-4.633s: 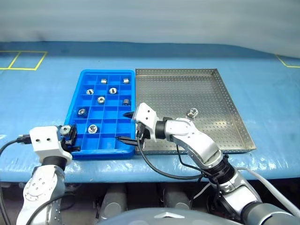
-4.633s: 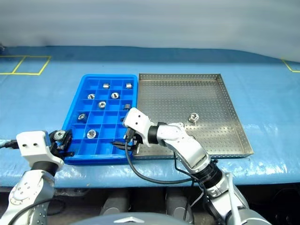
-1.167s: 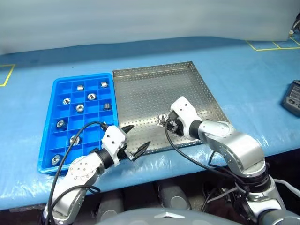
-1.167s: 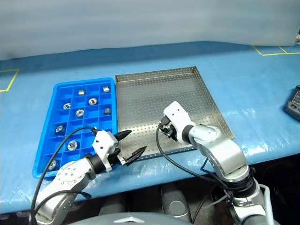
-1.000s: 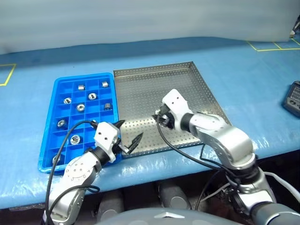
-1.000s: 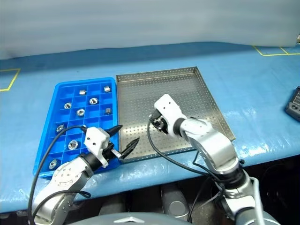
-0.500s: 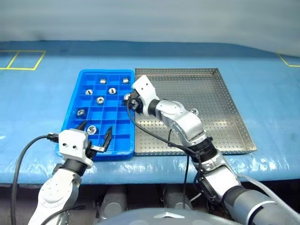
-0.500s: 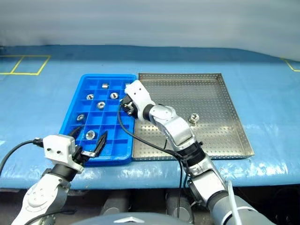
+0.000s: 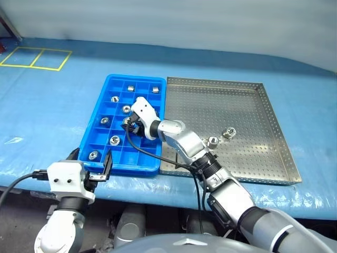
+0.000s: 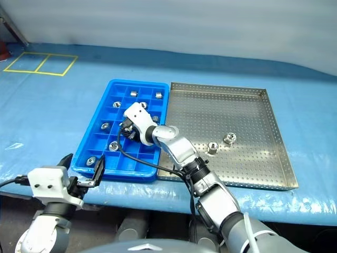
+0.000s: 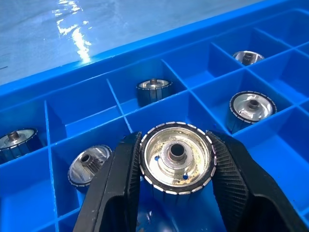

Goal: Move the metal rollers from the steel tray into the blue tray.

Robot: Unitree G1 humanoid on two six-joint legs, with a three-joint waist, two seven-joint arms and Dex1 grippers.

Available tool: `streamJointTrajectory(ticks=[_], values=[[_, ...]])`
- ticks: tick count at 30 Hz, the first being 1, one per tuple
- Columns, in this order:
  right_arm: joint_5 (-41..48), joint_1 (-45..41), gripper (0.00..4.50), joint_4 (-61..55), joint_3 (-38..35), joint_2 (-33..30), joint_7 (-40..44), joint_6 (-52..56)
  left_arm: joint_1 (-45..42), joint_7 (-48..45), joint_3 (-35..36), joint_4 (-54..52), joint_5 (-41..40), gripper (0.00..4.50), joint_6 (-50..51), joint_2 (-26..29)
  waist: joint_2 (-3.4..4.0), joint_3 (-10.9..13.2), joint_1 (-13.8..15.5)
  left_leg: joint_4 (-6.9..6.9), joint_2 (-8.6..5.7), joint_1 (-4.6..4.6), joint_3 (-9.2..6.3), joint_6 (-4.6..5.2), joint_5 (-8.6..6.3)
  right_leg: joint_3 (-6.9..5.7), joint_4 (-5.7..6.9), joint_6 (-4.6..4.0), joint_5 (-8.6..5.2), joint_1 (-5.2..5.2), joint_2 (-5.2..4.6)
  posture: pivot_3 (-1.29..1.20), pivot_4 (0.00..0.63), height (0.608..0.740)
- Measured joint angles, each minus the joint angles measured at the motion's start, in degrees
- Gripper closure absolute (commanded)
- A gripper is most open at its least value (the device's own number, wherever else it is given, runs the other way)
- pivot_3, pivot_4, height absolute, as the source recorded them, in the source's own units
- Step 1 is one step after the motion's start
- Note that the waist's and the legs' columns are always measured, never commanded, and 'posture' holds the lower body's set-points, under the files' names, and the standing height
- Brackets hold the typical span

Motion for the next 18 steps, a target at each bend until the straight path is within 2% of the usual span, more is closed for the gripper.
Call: streamJointTrajectory(ticks=[9,16,18], values=[[-1.4,0.2,2.8,0.1,-1.7,-1.3,0.0,0.3,-4.0,-1.3,-0.5,0.0,-0.1,0.0,0.3,0.8,0.02,0.0,-0.2,-0.05,0.01,-0.01,0.02,0.0,0.0,0.0,-0.01,-0.02,-0.01,-0.04,0.01,0.34,0.15,0.74],[-1.5,1.4,0.44,-1.5,-3.1,-1.2,-0.9,0.6,-6.7,-3.0,-0.5,0.2,-0.8,0.0,2.1,2.3,0.04,0.0,-0.5,-0.02,0.0,-0.01,0.03,-0.01,0.0,-0.01,-0.01,-0.02,-0.01,-0.01,-0.01,0.3,0.15,0.74],[-1.4,2.0,0.04,-2.8,-3.2,-1.3,-1.0,1.4,-7.6,-3.7,-0.6,0.5,-1.1,0.0,2.6,3.0,0.04,0.0,-0.6,-0.02,0.0,-0.01,0.03,-0.01,0.0,-0.01,-0.01,-0.02,-0.01,-0.01,-0.01,0.27,0.15,0.74]])
